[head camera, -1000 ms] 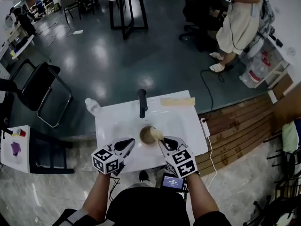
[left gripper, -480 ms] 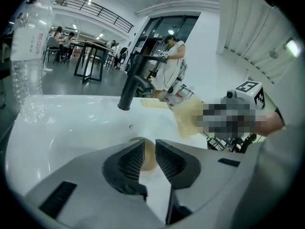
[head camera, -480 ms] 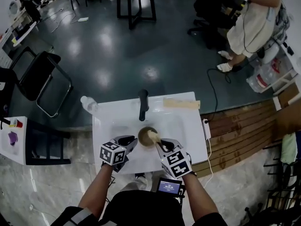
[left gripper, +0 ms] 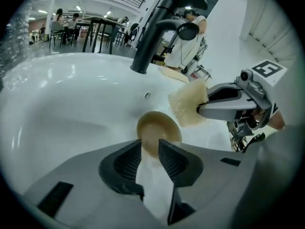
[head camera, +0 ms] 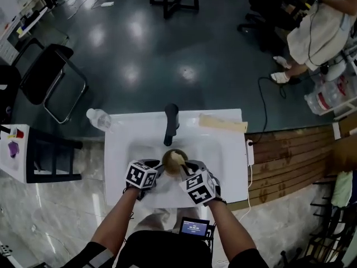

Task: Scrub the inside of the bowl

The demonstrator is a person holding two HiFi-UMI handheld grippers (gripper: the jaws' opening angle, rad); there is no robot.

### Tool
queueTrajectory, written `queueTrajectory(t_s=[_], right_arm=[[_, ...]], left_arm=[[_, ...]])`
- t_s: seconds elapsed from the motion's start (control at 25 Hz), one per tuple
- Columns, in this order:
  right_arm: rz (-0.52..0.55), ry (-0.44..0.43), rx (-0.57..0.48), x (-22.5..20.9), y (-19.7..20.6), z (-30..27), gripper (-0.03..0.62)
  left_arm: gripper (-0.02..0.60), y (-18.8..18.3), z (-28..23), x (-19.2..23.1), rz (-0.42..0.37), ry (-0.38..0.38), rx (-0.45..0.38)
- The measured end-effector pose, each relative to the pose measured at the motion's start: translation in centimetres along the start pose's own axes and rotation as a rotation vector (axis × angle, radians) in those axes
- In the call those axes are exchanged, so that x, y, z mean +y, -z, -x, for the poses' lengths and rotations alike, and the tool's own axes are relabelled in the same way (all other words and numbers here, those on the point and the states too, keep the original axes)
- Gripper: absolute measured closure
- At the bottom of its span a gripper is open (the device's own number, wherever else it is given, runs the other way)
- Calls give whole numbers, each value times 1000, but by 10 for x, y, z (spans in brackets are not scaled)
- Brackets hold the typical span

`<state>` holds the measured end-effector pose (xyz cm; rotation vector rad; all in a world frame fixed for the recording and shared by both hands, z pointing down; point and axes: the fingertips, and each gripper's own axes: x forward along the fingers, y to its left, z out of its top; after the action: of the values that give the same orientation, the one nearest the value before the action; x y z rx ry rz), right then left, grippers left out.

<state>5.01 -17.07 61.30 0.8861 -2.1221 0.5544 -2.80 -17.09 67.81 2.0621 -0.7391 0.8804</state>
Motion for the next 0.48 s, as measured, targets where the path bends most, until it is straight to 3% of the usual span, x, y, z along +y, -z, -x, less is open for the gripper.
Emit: queueTrajectory(t_s=[0.28,0.48], right_arm=[[42,-40,79,-4,9,-34,554],[86,-31,132,-7,16,-52,554]], left_arm=[[488,10,-14,14,70,-51,88],[489,9,-21,12,125,-6,92]])
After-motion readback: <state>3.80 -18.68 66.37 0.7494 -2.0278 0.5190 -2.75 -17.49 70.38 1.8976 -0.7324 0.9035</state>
